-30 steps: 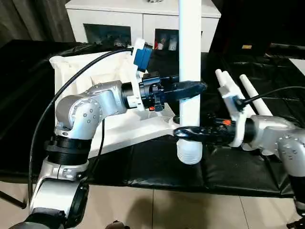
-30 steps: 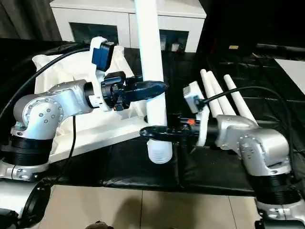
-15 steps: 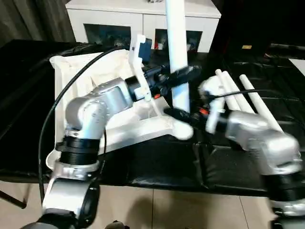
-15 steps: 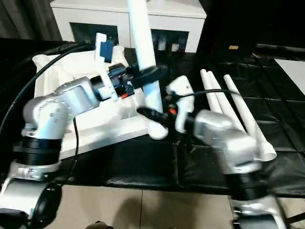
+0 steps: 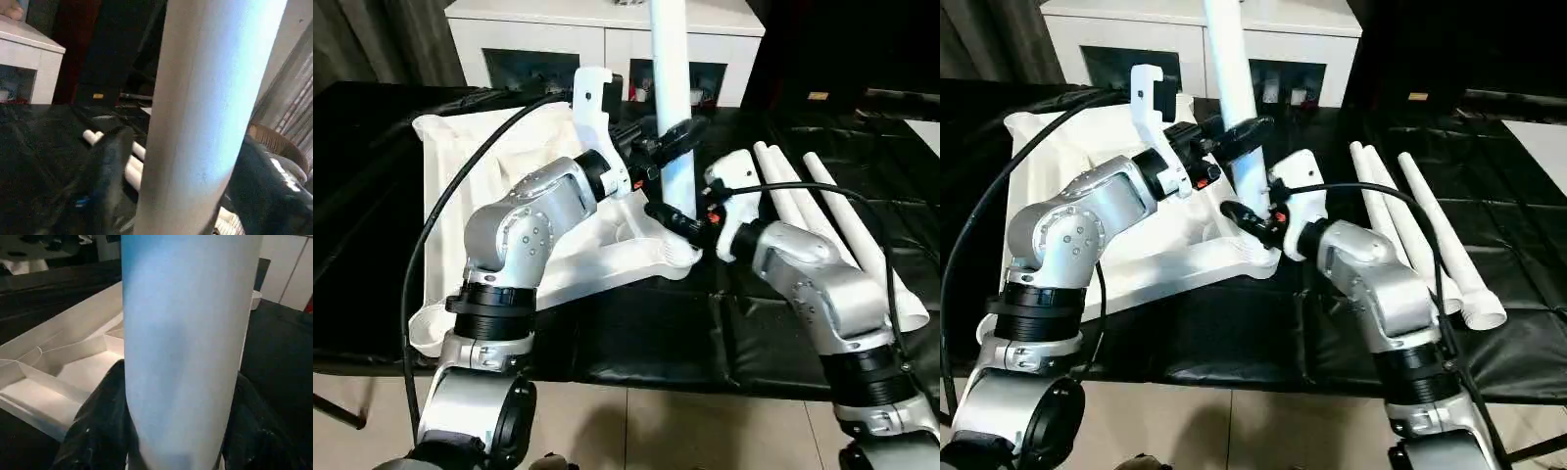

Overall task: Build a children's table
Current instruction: Pick table leg

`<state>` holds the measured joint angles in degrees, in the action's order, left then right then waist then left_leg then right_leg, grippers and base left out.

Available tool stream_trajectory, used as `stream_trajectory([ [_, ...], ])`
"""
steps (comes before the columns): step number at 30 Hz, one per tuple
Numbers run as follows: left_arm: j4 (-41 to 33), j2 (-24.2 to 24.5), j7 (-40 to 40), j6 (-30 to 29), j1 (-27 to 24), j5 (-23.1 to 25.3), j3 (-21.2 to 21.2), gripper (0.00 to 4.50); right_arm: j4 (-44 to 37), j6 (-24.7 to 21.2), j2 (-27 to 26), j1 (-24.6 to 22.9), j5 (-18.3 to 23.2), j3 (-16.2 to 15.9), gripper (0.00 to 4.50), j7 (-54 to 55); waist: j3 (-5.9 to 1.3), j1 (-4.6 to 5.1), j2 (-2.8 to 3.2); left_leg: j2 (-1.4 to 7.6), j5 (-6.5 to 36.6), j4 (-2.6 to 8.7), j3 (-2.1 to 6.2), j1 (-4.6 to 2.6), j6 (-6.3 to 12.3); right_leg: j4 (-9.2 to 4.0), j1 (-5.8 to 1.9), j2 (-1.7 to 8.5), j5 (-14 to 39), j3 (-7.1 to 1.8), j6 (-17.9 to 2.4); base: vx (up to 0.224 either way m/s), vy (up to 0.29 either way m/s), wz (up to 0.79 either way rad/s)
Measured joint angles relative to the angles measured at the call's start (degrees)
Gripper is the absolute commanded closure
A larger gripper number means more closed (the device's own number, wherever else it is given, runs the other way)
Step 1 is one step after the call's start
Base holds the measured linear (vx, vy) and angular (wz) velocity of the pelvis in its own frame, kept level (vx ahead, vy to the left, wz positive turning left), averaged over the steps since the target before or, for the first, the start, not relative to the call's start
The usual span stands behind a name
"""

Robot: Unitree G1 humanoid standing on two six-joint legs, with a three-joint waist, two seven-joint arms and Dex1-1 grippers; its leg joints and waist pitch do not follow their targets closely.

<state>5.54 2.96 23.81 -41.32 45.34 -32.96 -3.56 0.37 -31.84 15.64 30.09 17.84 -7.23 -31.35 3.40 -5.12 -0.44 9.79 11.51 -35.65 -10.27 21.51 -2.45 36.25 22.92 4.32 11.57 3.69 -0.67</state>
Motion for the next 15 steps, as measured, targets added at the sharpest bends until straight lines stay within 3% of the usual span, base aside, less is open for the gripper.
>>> stream_trajectory([
  [2, 0.0, -0.05, -0.35, 0.02, 0.0, 0.0, -0.04, 1.82, 0.02, 0.02, -0.19, 0.0, -0.04, 0.0, 2.62, 0.13, 0.0, 0.0, 0.0, 0.0, 0.0, 0.0, 0.0, 0.0, 0.0, 0.0, 0.0, 0.0, 0.0, 0.0, 0.0, 0.0, 0.0, 0.0],
  [5, 0.08, -0.5, -0.38, 0.07, 0.0, -0.09, -0.41, 1.76, 0.22, 0.14, -0.24, 0.05, -0.23, 0.0, 2.62, 0.13, 0.0, 0.01, 0.0, 0.0, -0.01, 0.0, 0.0, 0.0, 0.01, 0.0, 0.0, 0.0, -0.01, 0.0, -0.01, 0.0, 0.0, 0.0],
  [7, 0.4, -0.53, -0.33, 0.08, 0.0, -0.18, -0.5, 2.08, 0.31, 0.14, -0.25, 0.06, -0.24, 0.0, 2.62, 0.06, 0.0, 0.03, 0.0, 0.0, -0.01, 0.0, 0.0, 0.0, 0.01, 0.0, 0.0, 0.0, -0.01, 0.0, -0.01, 0.0, 0.0, 0.0],
  [8, 0.43, -0.5, -0.26, 0.08, 0.0, -0.21, -0.58, 2.26, 0.31, 0.14, -0.26, 0.06, -0.24, 0.0, 2.06, -0.02, 0.0, 0.03, 0.0, 0.0, -0.01, 0.0, 0.0, 0.0, 0.01, 0.0, 0.0, 0.0, -0.01, 0.0, -0.01, 0.0, 0.0, 0.0],
  [11, 0.7, -0.22, -0.28, 0.11, -0.01, -0.51, -1.05, 2.2, 0.28, 0.37, -0.63, 0.19, 0.0, 0.18, 1.9, -0.24, 0.0, 0.05, 0.0, 0.0, -0.01, 0.0, 0.0, 0.0, 0.01, 0.01, 0.0, 0.0, -0.01, 0.0, -0.01, 0.0, 0.0, 0.0],
  [12, 0.73, -0.07, -0.14, 0.06, 0.0, -0.6, -1.06, 2.52, 0.28, 0.3, -0.84, 0.22, 0.63, 0.57, 1.72, -0.56, 0.0, 0.06, 0.0, 0.0, -0.01, 0.0, 0.0, 0.0, 0.01, 0.0, 0.0, 0.0, -0.01, 0.0, -0.01, 0.0, 0.0, 0.0],
  [15, 0.74, 1.07, 1.37, -0.92, 0.0, -1.14, -0.99, 2.6, 0.18, -1.03, -0.72, 0.78, 3.77, 2.19, 1.45, -2.71, 0.01, 0.04, -0.01, 0.0, -0.01, 0.0, 0.0, 0.0, 0.01, 0.0, 0.0, 0.0, -0.01, 0.0, -0.01, 0.0, 0.0, 0.0],
])
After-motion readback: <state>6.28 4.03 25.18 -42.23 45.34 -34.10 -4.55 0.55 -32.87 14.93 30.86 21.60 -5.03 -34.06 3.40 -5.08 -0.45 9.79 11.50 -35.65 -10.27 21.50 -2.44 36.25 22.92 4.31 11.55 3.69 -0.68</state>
